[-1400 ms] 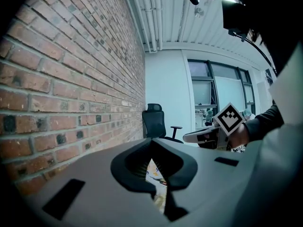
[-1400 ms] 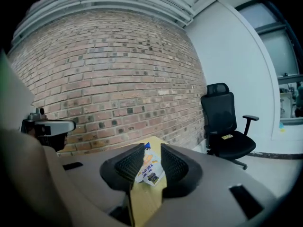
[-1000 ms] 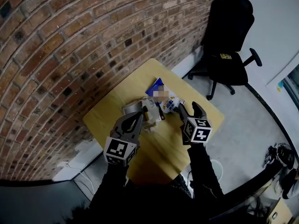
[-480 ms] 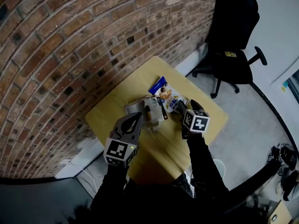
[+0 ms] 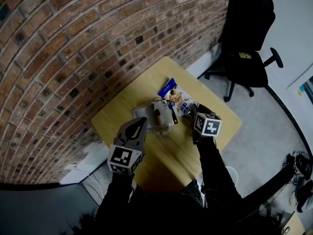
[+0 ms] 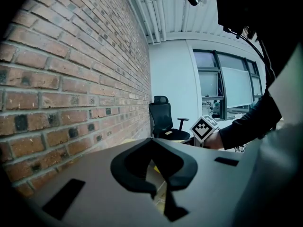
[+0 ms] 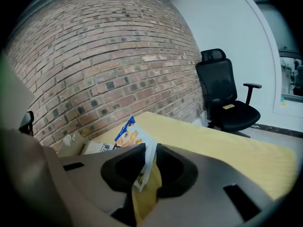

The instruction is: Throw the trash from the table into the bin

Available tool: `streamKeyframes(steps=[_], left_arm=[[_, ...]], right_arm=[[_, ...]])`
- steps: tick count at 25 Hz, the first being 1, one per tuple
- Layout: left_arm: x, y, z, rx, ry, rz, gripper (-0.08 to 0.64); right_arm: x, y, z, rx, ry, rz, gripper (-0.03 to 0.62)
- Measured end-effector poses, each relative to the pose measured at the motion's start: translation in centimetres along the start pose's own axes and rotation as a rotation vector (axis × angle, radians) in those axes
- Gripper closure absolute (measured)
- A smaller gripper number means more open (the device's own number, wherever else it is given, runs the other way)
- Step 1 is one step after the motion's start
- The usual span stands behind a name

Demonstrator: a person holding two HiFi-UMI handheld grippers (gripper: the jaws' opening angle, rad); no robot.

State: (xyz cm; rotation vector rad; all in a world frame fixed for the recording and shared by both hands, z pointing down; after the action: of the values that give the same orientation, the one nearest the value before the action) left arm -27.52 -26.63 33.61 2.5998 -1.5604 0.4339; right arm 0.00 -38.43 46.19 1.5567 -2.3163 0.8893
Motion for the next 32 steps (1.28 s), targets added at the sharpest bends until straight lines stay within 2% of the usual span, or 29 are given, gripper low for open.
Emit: streamKeyframes(steps=[6, 11, 15, 22, 32], left_arm=[[-0.2, -0.3, 0.0, -0.002, -0.002, -0.004, 0.552], [-0.3, -0.5, 0.2, 0.002, -0.003, -0.019, 0.552], [-0.6, -0.9, 0.2, 0.006, -0.016, -0.035, 0.552], [-1.6, -1.4, 0.6, 0.008, -0.04, -0.063, 0.552], [-5.1, -2.5, 0.9, 0.017, -0.096, -0.114, 0.552]], right_arm=[[-1.1, 0.6, 0.6, -0.009, -0.041, 0.019, 0.539], [-2.6, 0.2, 1.2, -0.116, -0.102, -0.036, 0.563], [-4.5, -0.3, 2.1, -0.101, -0.181, -0.082, 0.569], [-7.7, 0.3, 3.1, -0.096, -0.249, -0.113, 0.571], [-13.5, 2.3, 1.1, -0.073, -0.314, -0.179, 0.571]])
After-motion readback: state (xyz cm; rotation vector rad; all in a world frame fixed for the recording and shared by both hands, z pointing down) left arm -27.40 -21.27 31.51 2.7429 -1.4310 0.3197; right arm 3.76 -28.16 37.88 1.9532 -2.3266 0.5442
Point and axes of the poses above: the fingertips, and each gripper's own axes: x forward along the fingers, y to its left, z out of its top, the point moved 9 cm from there along -x, backward along the fingers, and after that the axes turned 2 degrees about z, right-handed, at the moved point
